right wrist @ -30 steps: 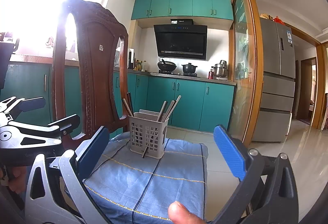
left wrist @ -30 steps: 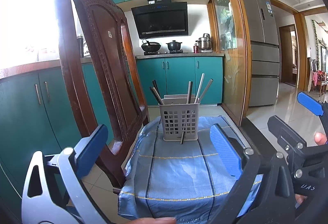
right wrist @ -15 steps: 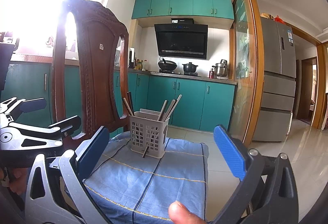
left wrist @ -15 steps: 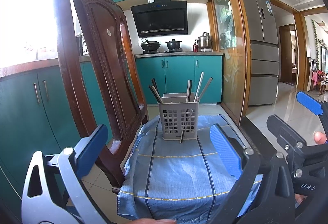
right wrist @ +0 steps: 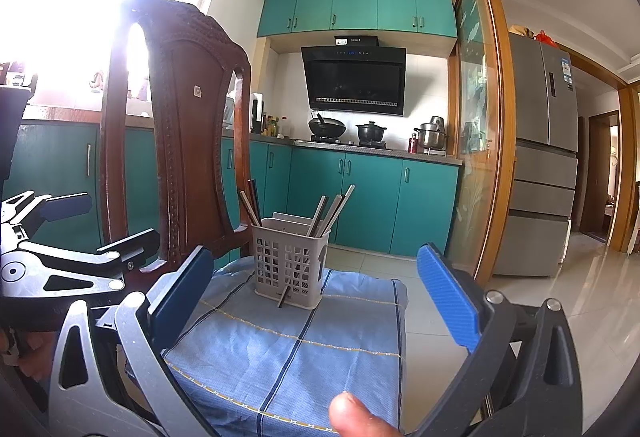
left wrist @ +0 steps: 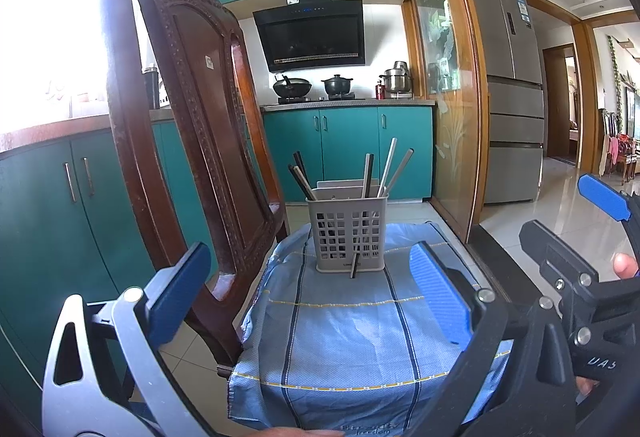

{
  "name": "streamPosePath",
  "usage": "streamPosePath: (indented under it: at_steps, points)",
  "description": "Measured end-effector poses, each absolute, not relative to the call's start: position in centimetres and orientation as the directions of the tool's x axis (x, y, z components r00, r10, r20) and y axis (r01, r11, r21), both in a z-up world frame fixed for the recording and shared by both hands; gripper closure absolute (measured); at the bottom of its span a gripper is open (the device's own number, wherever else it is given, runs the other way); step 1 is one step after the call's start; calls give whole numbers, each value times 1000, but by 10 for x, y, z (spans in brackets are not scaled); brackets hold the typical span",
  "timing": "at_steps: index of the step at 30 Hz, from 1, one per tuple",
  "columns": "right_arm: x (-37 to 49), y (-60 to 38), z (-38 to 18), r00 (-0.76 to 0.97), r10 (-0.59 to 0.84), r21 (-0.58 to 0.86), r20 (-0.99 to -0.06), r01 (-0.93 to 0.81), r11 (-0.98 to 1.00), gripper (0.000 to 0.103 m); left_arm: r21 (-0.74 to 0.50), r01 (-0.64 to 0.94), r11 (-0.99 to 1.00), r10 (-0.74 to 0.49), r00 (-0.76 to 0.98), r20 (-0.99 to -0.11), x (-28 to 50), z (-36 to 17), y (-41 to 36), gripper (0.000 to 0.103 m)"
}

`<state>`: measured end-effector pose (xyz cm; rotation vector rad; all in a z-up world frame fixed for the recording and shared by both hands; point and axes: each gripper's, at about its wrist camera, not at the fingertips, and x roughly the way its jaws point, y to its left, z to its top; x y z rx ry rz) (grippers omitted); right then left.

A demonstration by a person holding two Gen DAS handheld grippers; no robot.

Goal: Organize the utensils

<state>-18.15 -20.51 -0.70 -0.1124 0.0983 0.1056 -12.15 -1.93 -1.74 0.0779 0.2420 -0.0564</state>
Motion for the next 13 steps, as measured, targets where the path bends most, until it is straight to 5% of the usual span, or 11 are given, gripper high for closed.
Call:
streamPosePath:
  at_steps: [6, 13]
  points:
    - [-177, -208, -8, 990, 91, -96, -112, -102, 990, 3, 49, 62, 997, -48, 968, -248, -117, -18, -15, 4]
    - [-127, -229, -19, 972, -23, -21, -233, 19, 1000, 3, 28, 61, 998, -46, 924, -381, -90, -34, -11, 4]
